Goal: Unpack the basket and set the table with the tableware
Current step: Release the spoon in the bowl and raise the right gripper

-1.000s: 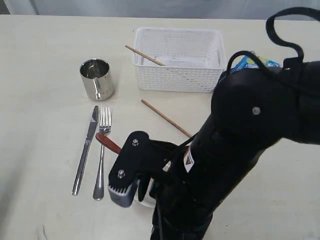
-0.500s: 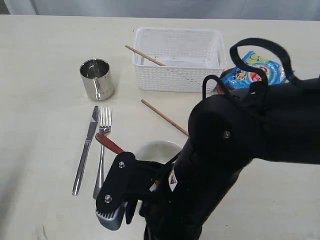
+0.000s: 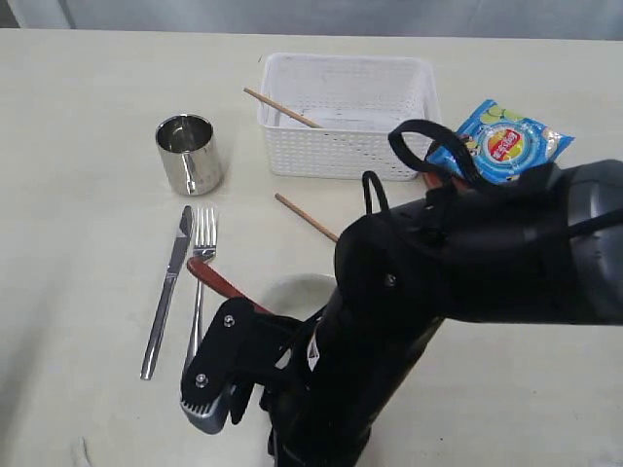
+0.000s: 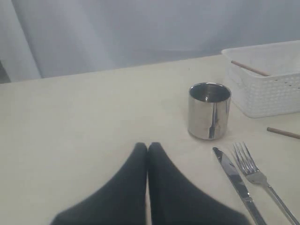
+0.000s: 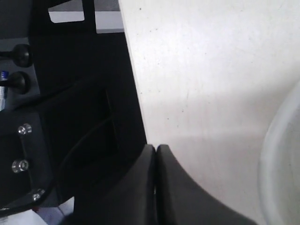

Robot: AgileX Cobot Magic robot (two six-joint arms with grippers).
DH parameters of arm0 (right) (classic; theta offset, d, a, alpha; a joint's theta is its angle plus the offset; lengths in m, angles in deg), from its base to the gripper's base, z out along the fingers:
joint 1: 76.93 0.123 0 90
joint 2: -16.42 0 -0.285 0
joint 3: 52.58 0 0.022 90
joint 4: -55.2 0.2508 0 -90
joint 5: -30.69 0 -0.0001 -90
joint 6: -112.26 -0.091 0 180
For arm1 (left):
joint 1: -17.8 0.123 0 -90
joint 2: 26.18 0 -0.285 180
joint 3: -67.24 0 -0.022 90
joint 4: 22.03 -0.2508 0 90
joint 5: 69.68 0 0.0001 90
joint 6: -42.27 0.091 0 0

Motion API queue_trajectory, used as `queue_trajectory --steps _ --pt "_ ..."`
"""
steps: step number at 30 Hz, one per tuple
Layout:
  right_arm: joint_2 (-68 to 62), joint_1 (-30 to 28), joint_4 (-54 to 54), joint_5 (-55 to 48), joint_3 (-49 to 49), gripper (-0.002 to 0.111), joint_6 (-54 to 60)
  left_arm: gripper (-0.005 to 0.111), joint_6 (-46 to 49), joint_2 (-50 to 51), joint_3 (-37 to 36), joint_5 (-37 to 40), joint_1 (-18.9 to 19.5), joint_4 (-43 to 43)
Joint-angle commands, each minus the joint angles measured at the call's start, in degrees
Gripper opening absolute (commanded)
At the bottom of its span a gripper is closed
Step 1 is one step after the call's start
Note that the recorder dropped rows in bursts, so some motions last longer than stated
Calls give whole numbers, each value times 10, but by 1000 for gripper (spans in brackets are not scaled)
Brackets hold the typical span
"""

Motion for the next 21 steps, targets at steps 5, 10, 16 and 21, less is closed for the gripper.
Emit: queue_trajectory --steps 5,10,16,21 --pt "0 0 -71 47 0 0 -53 0 -2 -2 -1 -5 0 -2" --pt "0 0 -143 75 0 0 -113 0 -2 -2 -1 -5 0 2" --pt "0 0 -172 89 2 0 -140 0 -2 -2 -1 -5 0 2" --pt "0 0 -193 103 7 0 -148 0 -2 -2 -1 -5 0 2"
